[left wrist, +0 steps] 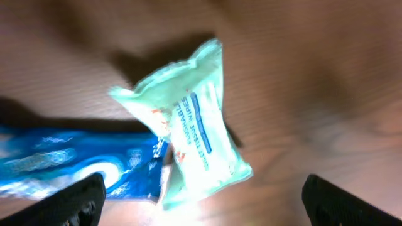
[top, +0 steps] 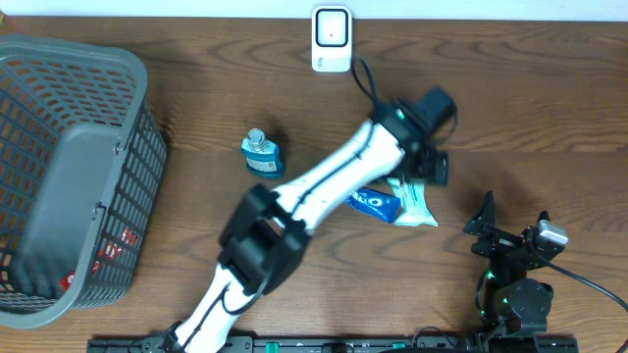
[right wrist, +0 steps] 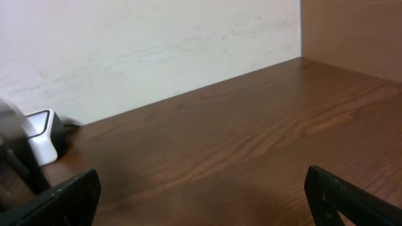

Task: Scan the item barcode
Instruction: 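Place the green wipes pack on the table right of the Oreo pack, then reach the left gripper into the basket and grasp the red Nescafé stick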

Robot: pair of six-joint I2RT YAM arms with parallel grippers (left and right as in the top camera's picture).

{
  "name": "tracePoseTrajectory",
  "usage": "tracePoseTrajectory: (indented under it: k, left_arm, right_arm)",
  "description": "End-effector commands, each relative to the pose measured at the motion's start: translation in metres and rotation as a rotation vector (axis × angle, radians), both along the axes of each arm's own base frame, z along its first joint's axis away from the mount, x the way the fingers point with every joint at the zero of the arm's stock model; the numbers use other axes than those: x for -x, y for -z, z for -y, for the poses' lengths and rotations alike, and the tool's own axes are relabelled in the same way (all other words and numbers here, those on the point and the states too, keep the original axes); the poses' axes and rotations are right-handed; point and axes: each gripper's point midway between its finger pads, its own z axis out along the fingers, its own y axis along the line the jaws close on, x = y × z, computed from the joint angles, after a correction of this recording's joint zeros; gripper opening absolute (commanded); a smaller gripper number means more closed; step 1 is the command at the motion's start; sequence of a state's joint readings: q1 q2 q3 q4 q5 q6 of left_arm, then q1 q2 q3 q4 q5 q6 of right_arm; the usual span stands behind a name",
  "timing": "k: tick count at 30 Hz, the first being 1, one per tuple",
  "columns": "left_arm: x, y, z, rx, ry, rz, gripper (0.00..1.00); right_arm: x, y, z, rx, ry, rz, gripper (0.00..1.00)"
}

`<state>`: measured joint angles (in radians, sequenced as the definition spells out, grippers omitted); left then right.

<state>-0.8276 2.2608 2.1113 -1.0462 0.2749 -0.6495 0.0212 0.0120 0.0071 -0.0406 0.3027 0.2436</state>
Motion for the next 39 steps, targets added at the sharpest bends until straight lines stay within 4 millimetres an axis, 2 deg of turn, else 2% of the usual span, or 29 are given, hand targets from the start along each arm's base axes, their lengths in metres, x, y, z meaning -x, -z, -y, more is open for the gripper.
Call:
tracePoseTrajectory:
  k: [1,4,6,7,9,11,12,13,14,15,17,19,21,23,26,30,33,39]
  left_arm:
    - [-0.053,-0.15,-0.06,0.104,-0.074,0.317,1.0]
    - [-0.069,-0.225,-0.135,0.091,-0.189,0.473,0.99]
    - [-0.074,-0.264,-0.191,0.074,-0.302,0.56,0.98]
    - [-0.074,-0.278,-0.221,0.057,-0.366,0.594,0.98]
    - [-0.072,-0.302,-0.292,-0.001,-0.53,0.652,0.98]
    - [-0.065,-0.309,-0.348,-0.049,-0.658,0.655,0.98]
    - [-0.057,-0.308,-0.382,-0.088,-0.741,0.636,0.98]
    - [-0.051,-0.305,-0.406,-0.116,-0.798,0.615,0.98]
    - [-0.045,-0.3,-0.429,-0.142,-0.868,0.582,0.98]
    - [-0.035,-0.292,-0.456,-0.157,-0.991,0.526,0.98]
    - [-0.015,-0.272,-0.497,-0.161,-1.248,0.396,0.98]
    - [0.004,-0.251,-0.527,-0.166,-1.465,0.267,0.98]
    - [0.019,-0.228,-0.548,-0.184,-1.621,0.145,0.98]
    - [0.028,-0.206,-0.561,-0.209,-1.698,0.059,0.98]
    - [0.033,-0.173,-0.57,-0.242,-1.752,-0.048,0.98]
    - [0.039,-0.132,-0.571,-0.279,-1.813,-0.167,0.98]
    - [0.047,-0.109,-0.572,-0.325,-1.865,-0.227,0.99]
    - [0.066,-0.083,-0.586,-0.466,-1.91,-0.236,0.99]
  right_arm:
    - [0.0,0.001,-0.003,0.013,-0.013,-0.004,0.99]
    - [0.0,0.001,-0.003,0.013,-0.013,-0.004,0.99]
    - [0.0,0.001,-0.003,0.013,-0.013,-0.004,0.99]
    - [0.0,0.001,-0.003,0.013,-0.013,-0.004,0.99]
    - [0.0,0.001,-0.003,0.013,-0.013,-0.004,0.99]
    - [0.0,0.001,-0.003,0.013,-0.013,-0.004,0.99]
    - [0.0,0.001,-0.003,0.013,-0.013,-0.004,0.99]
    - [0.0,0.001,-0.003,0.013,-0.013,-0.004,0.99]
    - [0.0,0.001,-0.003,0.013,-0.013,-0.004,0.99]
    - [0.0,0.001,-0.003,0.012,-0.013,-0.004,0.99]
    - [0.0,0.001,-0.003,0.013,-0.013,-0.004,0.99]
    - [0.0,0.001,-0.003,0.013,-0.013,-0.004,0.99]
    - [0.0,0.001,-0.003,0.013,-0.013,-0.004,0.99]
    - [0.0,0.001,-0.003,0.013,-0.013,-0.004,0.99]
    - [0.0,0.001,-0.003,0.013,-0.013,-0.004,0.99]
    - [0.0,0.001,-0.003,0.013,-0.013,-0.004,0.99]
    - [0.0,0.001,-0.003,0.013,-0.013,-0.004,0.99]
    - [0.0,0.001,-0.003,0.013,-0.013,-0.004,0.99]
